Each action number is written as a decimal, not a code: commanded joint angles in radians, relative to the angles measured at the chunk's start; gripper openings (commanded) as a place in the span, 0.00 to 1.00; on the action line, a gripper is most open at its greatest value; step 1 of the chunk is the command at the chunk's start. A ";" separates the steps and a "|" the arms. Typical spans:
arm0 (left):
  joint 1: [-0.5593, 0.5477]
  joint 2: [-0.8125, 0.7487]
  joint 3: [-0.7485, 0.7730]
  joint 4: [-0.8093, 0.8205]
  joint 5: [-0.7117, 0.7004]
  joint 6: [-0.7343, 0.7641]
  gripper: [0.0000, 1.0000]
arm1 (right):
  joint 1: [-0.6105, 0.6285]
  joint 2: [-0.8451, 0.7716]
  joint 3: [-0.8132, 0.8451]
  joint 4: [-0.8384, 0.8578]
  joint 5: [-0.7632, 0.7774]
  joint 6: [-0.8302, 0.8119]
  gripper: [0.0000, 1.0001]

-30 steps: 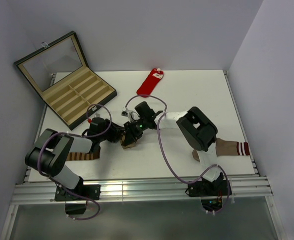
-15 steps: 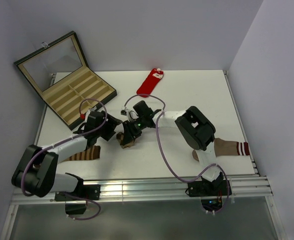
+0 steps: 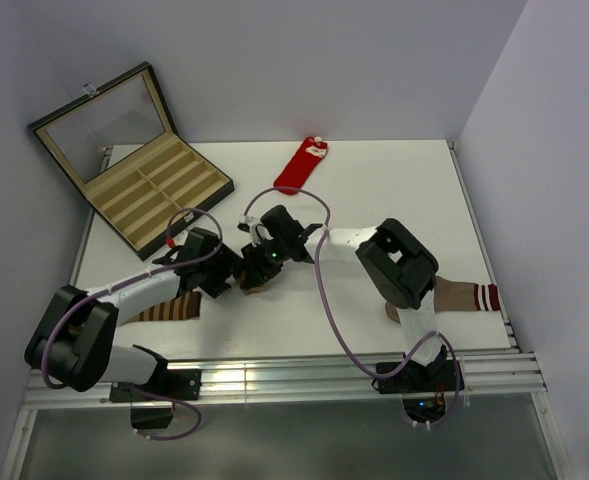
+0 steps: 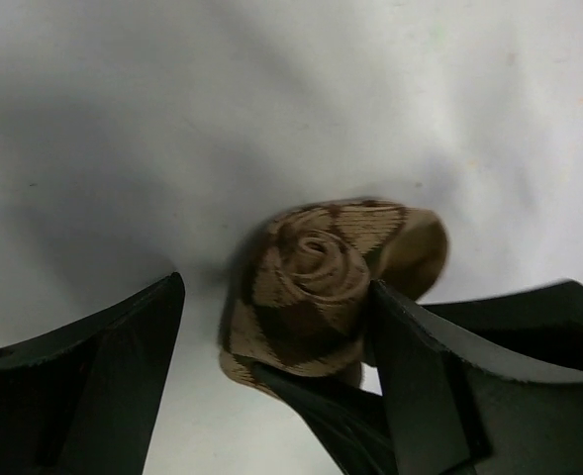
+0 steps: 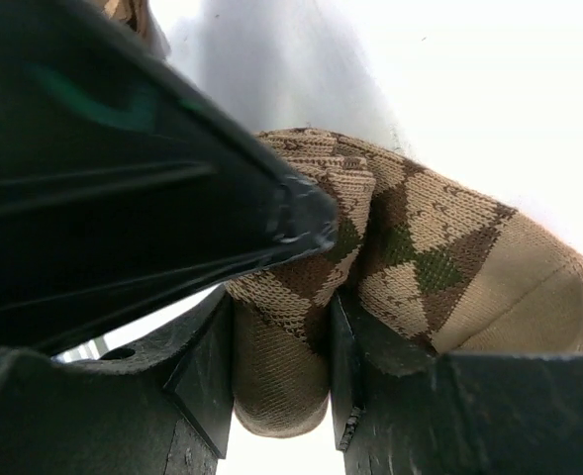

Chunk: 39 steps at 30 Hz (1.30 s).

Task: Roll the socks
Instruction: Roll the sock at the center of the board.

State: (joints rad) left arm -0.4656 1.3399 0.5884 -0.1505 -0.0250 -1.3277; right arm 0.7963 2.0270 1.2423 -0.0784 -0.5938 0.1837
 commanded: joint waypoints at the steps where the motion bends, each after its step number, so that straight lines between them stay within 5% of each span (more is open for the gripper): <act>1: -0.013 0.039 0.063 -0.032 0.016 0.010 0.80 | 0.017 -0.010 -0.021 -0.029 0.149 -0.058 0.06; 20: -0.021 0.062 0.160 -0.100 0.059 0.036 0.79 | 0.055 -0.010 0.012 -0.095 0.258 -0.136 0.06; 39: -0.036 0.033 0.174 -0.061 0.033 -0.126 0.79 | 0.090 -0.019 0.031 -0.103 0.318 -0.155 0.06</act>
State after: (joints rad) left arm -0.4652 1.4155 0.6979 -0.3042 -0.0395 -1.3991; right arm 0.8314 1.9930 1.2636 -0.1432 -0.3786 0.0906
